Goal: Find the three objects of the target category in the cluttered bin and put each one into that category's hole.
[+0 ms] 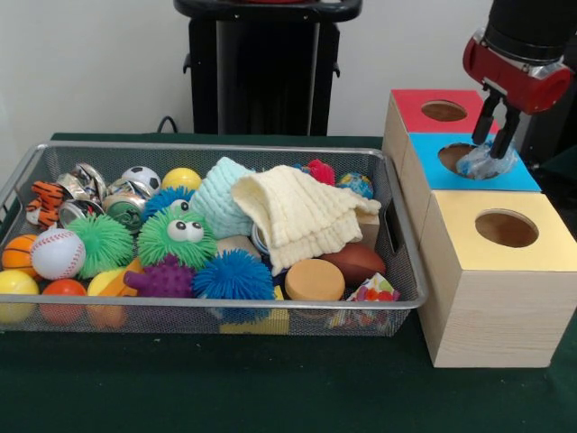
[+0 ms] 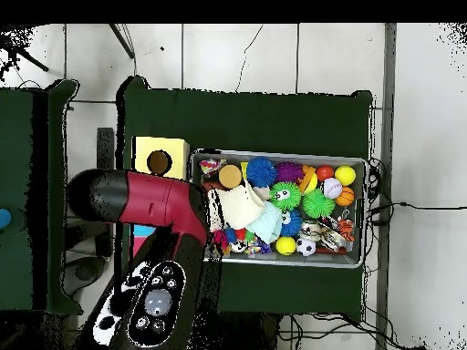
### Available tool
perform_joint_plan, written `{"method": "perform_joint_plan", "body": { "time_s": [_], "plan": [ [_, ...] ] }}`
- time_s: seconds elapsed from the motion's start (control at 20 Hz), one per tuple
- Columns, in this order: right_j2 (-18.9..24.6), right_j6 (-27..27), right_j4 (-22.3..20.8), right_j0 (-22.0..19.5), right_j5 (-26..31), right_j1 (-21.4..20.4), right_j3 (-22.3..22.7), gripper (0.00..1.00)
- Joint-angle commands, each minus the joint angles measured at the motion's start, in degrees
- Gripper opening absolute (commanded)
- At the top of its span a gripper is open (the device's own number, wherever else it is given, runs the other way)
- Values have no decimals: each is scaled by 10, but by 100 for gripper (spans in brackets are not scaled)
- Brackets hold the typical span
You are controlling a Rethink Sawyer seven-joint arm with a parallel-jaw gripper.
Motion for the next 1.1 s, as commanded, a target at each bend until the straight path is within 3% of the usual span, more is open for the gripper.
{"method": "perform_joint_plan", "body": {
  "time_s": [0.05, 0.3, 0.6, 1.1],
  "plan": [
    [74, 42, 10, -28, -47, 25, 49, 0],
    [76, 47, 8, -28, -46, 23, 52, 0],
    [54, 78, 5, -7, 4, 8, 45, 0],
    [40, 90, 1, 9, 11, 7, 45, 0]
  ]
}}
